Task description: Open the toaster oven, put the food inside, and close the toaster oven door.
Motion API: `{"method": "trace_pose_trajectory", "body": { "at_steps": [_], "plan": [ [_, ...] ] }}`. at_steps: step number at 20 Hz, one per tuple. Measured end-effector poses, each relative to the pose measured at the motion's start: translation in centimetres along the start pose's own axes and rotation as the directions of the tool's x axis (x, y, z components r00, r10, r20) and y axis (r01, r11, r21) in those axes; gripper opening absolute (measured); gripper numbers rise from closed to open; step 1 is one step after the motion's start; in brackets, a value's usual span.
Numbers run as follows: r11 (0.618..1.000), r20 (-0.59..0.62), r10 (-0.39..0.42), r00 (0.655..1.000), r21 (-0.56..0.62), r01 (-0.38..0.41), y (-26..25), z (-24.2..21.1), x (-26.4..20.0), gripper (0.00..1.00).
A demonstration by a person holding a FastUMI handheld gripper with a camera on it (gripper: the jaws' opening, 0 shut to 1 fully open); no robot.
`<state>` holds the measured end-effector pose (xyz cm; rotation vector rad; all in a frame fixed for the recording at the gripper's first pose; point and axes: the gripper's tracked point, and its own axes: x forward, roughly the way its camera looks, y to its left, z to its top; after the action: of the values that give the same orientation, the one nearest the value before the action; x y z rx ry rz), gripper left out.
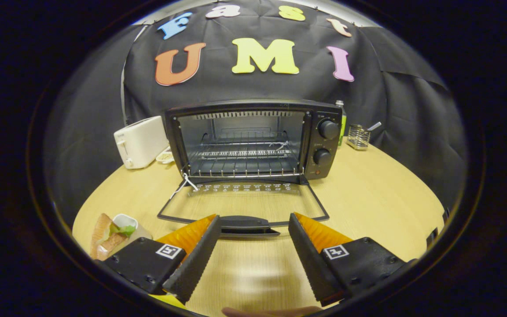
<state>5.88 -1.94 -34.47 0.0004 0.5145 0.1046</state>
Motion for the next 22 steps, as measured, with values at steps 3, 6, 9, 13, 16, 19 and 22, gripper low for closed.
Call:
{"method": "trace_pose_trajectory", "body": {
  "at_steps": [3,6,9,13,16,19,22],
  "plan": [
    [0.991,-0.043,0.125,0.991,0.044,-0.123,1.9,0.9,-2.1,1.00],
    [0.957,-0.138,0.269,0.953,0.147,-0.249,4.3,0.9,-4.3,0.99],
    [0.904,-0.212,0.403,0.890,0.243,-0.352,6.9,0.8,-6.3,0.97],
    [0.819,-0.326,0.549,0.770,0.395,-0.416,10.2,-0.9,-8.4,0.97],
    [0.806,-0.359,0.574,0.736,0.403,-0.432,11.6,-1.3,-8.5,0.96],
    [0.792,-0.408,0.601,0.687,0.419,-0.444,13.8,-2.4,-8.4,0.96],
    [0.797,-0.453,0.596,0.662,0.430,-0.423,15.1,-3.0,-8.4,0.93]
  ]
}}
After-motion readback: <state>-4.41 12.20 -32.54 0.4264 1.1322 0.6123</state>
